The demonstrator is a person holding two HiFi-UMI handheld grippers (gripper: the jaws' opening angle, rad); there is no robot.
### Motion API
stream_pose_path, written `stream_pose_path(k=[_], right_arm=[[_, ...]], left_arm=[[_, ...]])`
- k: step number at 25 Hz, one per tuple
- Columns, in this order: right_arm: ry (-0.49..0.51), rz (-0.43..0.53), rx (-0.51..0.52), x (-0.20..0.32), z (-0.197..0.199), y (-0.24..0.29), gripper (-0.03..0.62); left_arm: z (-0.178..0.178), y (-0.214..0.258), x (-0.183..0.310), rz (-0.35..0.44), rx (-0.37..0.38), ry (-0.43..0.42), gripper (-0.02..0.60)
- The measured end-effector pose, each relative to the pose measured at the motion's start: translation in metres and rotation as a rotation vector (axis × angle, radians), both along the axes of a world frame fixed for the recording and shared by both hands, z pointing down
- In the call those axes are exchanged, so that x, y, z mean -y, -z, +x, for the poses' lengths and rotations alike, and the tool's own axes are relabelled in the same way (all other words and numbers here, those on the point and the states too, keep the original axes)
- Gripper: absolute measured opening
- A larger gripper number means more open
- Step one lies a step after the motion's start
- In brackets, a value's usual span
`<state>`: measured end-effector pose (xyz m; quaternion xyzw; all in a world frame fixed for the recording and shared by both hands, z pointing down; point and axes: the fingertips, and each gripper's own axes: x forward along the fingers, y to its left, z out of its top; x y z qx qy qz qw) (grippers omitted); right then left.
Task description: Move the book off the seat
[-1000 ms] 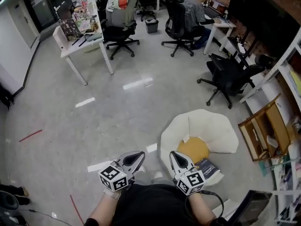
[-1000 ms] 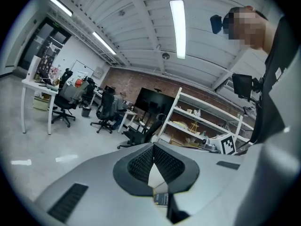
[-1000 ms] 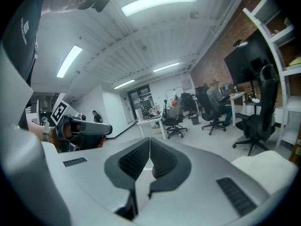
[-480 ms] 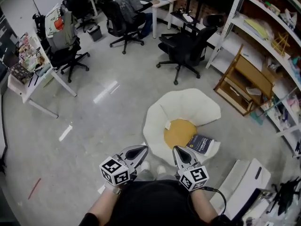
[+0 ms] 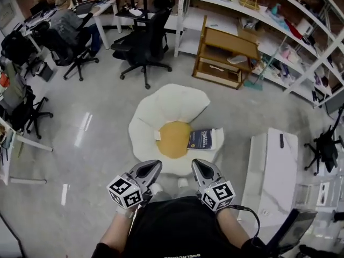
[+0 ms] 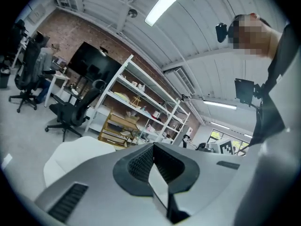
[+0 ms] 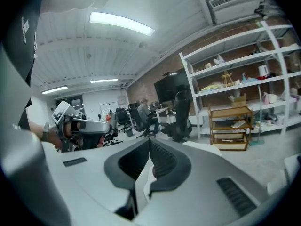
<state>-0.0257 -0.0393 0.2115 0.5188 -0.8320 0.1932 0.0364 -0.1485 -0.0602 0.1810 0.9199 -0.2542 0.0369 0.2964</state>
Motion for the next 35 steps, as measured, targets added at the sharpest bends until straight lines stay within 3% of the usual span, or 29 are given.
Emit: stream_pose_path(k=[8, 14, 22, 29, 35], right_arm=[[-0.275, -0.08, -0.023, -0.037, 0.083, -0.024, 0.014], [-0.383, -0.145, -0.007, -0.05, 0.145, -0.05, 0.014], [-0.38, -0.253, 0.01, -0.021, 0.213, -0.114, 0.015], [-0.305, -0.411, 0.034, 0.002, 0.251, -0.191, 0.021], [-0.225, -0.518, 0.058, 0.037, 0.282, -0.272, 0.111]], left_arm=[[0.08, -0.023, -0.002, -0.036, -0.006, -0.229, 0.003], [0.134, -0.049, -0.002, -0.066, 0.032, -0.334, 0.005], [0.185, -0.106, 0.028, -0.15, 0.099, -0.295, 0.006], [0.232, -0.152, 0.041, -0.205, 0.159, -0.251, 0.011], [0.268, -0.215, 0.058, -0.265, 0.213, -0.209, 0.047]])
